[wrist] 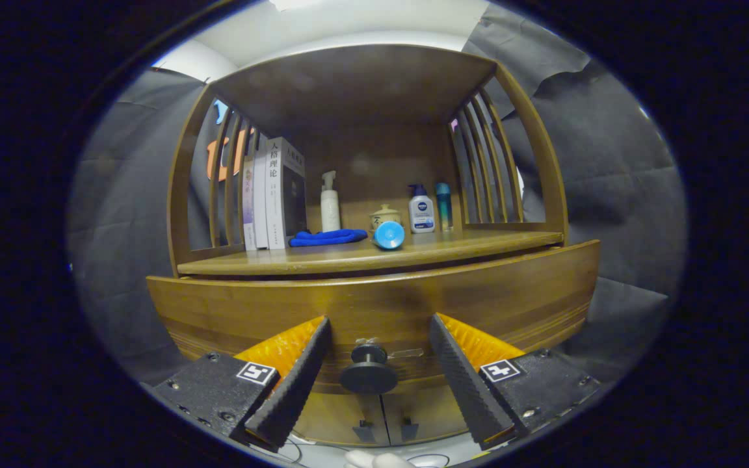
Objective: Pull open the drawer, take out the items inside it, and place them on the countertop above the cabinet.
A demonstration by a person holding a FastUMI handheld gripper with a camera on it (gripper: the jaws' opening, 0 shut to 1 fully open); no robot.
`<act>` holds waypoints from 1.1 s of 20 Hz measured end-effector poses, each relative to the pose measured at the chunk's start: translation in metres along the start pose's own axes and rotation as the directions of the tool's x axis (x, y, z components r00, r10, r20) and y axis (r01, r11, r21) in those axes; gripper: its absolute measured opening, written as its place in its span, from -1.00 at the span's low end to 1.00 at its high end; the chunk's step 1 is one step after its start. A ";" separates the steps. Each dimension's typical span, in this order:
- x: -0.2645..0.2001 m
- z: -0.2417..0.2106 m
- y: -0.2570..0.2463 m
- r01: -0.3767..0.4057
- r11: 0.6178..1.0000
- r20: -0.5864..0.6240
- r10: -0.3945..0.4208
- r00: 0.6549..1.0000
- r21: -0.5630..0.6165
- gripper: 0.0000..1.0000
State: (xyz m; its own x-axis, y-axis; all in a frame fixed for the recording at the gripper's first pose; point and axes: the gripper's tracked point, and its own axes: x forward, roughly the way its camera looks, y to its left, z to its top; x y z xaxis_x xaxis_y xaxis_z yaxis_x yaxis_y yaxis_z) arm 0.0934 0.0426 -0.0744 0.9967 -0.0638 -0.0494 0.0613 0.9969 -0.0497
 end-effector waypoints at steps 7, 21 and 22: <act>0.024 0.001 0.000 -0.012 1.000 -0.014 0.011 1.000 -0.014 0.99; 0.043 -0.020 -0.013 -0.023 0.999 -0.159 0.018 0.987 -0.030 0.98; 0.035 -0.019 -0.012 -0.025 1.000 -0.173 0.027 0.985 0.013 0.98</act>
State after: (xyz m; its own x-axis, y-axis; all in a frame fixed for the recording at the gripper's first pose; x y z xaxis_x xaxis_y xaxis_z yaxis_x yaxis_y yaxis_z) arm 0.1262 0.0275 -0.0947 0.9740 -0.0438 -0.2222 0.0369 0.9987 -0.0352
